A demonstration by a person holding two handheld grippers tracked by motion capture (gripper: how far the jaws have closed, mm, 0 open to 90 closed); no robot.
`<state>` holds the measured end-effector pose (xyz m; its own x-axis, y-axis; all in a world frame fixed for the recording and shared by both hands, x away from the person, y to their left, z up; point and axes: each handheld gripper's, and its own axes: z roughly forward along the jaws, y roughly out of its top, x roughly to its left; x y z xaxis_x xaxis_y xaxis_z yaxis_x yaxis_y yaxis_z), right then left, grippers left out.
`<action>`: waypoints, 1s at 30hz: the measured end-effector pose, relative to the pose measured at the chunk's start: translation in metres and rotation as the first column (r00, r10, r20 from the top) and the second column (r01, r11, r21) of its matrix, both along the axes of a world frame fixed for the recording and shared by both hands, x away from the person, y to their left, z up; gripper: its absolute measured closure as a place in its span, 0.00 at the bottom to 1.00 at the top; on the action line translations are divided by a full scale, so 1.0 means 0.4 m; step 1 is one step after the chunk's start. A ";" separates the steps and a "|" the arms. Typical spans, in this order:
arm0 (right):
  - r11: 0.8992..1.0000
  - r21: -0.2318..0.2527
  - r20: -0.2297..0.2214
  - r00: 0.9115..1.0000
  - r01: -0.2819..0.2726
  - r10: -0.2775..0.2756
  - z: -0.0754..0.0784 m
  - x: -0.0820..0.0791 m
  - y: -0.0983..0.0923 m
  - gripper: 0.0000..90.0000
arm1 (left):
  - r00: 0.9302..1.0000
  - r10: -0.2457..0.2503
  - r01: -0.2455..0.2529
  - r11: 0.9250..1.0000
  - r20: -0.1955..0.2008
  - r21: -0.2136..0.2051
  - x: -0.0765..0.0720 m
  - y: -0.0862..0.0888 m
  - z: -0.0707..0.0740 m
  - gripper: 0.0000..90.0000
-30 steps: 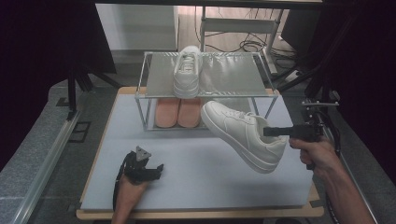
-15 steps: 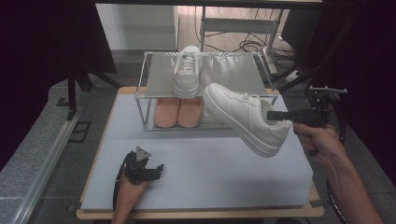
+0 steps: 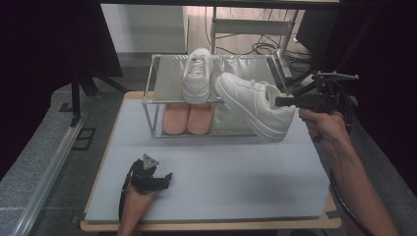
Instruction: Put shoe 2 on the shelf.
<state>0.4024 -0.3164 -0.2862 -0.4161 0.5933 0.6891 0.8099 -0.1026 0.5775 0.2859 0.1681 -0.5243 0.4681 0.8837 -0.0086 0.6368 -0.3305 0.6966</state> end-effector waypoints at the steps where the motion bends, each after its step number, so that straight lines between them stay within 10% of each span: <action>1: 1.000 0.000 0.000 1.000 0.000 0.000 0.000 0.000 0.000 0.90 | 1.000 0.000 0.000 1.000 0.000 0.000 0.000 0.000 0.000 0.16; 17: 0.979 -0.090 0.038 0.983 0.185 -0.182 0.014 0.127 0.057 0.90 | 1.000 -0.001 0.001 1.000 0.000 0.000 0.000 0.000 0.000 0.16; 30: 0.969 -0.158 0.104 0.979 0.188 -0.173 0.009 0.150 0.126 0.78 | 1.000 -0.001 0.001 1.000 0.004 0.003 -0.001 -0.001 0.000 0.16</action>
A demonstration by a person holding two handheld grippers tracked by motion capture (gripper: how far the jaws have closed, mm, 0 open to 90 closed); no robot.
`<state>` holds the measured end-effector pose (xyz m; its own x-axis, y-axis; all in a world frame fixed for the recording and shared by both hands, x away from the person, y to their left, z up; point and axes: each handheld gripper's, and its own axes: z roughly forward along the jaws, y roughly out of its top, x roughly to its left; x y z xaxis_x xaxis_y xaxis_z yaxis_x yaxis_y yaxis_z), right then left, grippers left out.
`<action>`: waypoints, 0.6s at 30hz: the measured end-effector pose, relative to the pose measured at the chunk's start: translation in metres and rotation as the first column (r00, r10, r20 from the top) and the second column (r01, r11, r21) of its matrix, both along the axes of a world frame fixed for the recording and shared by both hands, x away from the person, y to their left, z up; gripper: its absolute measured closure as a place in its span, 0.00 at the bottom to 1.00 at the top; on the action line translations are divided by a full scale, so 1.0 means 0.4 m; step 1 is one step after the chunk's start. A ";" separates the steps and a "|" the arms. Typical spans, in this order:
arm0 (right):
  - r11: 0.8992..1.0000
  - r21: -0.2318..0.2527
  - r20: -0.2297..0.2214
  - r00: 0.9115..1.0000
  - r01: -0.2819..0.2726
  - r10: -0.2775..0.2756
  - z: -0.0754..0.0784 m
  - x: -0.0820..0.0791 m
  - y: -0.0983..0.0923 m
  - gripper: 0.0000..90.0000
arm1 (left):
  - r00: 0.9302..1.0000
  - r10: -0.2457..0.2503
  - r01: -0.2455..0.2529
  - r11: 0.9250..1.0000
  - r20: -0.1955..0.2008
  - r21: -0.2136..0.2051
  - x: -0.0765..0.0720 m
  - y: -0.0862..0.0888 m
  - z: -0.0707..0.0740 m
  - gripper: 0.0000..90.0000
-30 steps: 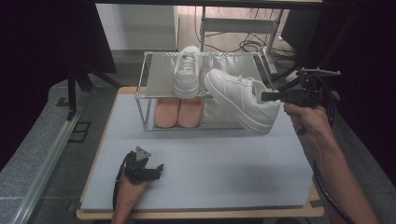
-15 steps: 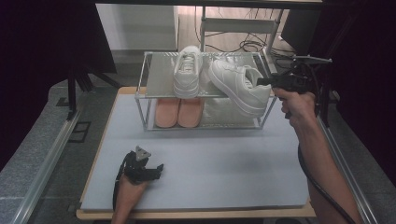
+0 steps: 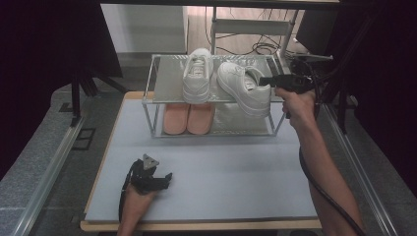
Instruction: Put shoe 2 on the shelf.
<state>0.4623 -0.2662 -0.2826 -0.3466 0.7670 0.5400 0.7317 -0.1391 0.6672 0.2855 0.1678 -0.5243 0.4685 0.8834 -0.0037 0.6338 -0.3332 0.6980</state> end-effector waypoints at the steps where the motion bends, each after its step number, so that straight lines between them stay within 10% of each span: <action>1: 1.000 0.000 0.006 1.000 -0.004 0.004 0.000 -0.001 -0.001 0.75 | 1.000 0.000 0.000 1.000 0.000 0.000 0.000 0.000 0.000 0.16; 7: 0.998 -0.011 0.050 0.997 -0.056 0.056 0.010 -0.006 -0.011 0.55 | 1.000 0.000 0.000 1.000 0.001 0.001 0.000 0.000 0.000 0.16; 18: 0.995 -0.077 0.149 0.985 -0.070 0.081 0.067 -0.064 -0.042 0.53 | 1.000 -0.005 0.005 1.000 0.000 0.012 -0.001 0.000 0.001 0.16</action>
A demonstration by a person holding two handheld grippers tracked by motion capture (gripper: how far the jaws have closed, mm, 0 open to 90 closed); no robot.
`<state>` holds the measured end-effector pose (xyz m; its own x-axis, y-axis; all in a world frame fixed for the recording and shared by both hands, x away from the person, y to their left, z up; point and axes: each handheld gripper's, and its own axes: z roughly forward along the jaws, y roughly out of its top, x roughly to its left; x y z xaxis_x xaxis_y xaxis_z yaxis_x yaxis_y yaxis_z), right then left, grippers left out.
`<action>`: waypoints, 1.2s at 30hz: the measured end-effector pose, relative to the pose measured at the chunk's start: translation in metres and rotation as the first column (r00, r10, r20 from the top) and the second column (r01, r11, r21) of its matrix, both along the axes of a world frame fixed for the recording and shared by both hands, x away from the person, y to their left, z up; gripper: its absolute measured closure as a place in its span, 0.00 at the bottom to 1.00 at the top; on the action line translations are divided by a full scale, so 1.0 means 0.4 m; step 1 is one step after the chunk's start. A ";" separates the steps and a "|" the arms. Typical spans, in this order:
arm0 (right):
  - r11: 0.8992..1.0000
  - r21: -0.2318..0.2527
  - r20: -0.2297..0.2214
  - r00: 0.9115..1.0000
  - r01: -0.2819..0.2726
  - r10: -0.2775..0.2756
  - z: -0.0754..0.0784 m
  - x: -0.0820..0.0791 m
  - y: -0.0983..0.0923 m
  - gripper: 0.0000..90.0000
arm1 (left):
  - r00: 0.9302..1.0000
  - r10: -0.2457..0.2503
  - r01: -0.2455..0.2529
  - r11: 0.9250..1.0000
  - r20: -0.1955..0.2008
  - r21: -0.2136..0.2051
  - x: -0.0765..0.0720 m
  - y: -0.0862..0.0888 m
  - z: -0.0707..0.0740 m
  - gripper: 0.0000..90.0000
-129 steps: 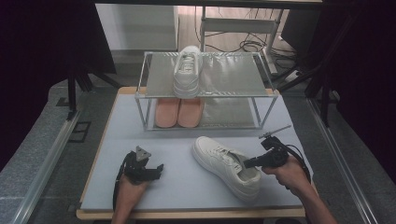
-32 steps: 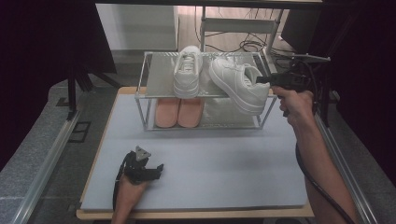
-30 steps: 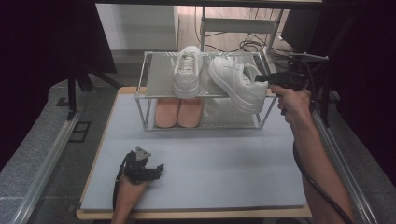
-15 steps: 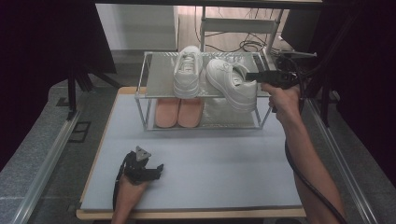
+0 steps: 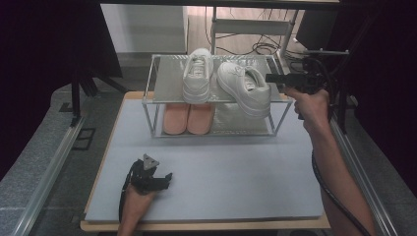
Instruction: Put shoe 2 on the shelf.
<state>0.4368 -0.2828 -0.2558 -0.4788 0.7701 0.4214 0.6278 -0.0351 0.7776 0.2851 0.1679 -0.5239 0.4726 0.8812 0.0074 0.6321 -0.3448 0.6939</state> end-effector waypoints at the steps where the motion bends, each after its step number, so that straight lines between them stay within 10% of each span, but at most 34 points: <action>1: 1.000 -0.003 0.007 1.000 0.003 -0.003 0.001 -0.006 -0.005 0.53 | 1.000 0.001 -0.001 1.000 0.000 -0.001 0.000 0.000 0.000 0.16; 23: 0.997 -0.071 0.064 0.998 -0.025 0.030 -0.117 -0.145 -0.067 0.99 | 1.000 0.011 -0.011 1.000 0.011 -0.012 -0.001 -0.004 -0.002 0.16; 36: 0.995 -0.067 0.074 0.994 -0.072 0.076 -0.174 -0.158 -0.033 1.00 | 1.000 0.008 -0.008 1.000 0.008 -0.009 0.000 -0.002 -0.002 0.16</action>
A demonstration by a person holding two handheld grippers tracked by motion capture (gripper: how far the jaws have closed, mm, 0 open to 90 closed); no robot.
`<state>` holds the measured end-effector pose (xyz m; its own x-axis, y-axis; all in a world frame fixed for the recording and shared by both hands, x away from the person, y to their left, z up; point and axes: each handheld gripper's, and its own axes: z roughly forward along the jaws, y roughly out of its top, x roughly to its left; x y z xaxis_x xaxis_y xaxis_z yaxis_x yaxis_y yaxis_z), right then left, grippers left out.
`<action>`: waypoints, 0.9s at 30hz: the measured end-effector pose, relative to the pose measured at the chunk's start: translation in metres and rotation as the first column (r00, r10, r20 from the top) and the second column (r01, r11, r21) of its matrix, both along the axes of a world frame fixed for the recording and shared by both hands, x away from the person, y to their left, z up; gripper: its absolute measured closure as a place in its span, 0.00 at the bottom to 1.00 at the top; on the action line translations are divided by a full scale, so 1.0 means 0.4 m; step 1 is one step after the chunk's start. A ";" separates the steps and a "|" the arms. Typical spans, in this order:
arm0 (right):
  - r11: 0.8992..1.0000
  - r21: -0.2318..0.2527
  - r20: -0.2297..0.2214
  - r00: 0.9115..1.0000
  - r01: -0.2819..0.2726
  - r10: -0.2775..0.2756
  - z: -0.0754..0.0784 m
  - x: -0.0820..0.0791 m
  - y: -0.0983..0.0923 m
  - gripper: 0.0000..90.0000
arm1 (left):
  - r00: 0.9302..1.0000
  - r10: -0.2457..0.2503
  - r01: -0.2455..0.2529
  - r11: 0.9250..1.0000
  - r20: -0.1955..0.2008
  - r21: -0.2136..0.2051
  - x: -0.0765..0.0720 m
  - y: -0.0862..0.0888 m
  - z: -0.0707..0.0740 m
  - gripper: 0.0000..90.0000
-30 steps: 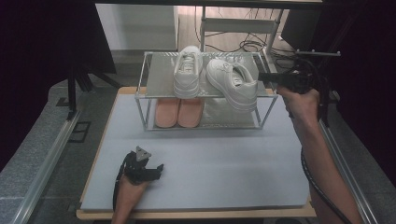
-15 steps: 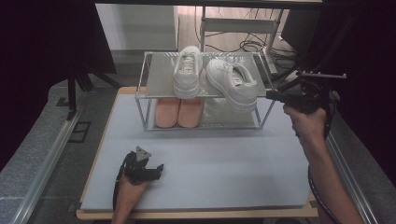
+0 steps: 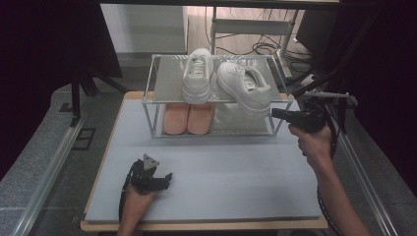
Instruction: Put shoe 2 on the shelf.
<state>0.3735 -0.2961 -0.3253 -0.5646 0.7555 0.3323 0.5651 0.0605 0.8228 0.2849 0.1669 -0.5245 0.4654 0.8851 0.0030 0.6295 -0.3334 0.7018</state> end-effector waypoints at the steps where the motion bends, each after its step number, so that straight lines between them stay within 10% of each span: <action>1: 1.000 0.003 -0.001 1.000 -0.003 0.003 -0.003 0.002 0.003 1.00 | 1.000 0.000 0.000 1.000 0.001 0.001 0.000 0.000 0.000 0.16; 27: 0.999 0.055 -0.018 1.000 -0.001 0.002 -0.019 0.053 0.070 1.00 | 1.000 -0.001 0.001 1.000 -0.002 -0.002 0.001 0.000 0.000 0.16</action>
<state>0.3946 -0.2681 -0.3330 -0.5592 0.7351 0.3833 0.5802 0.0167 0.8143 0.2852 0.1671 -0.5245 0.4662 0.8847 0.0003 0.6305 -0.3324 0.7014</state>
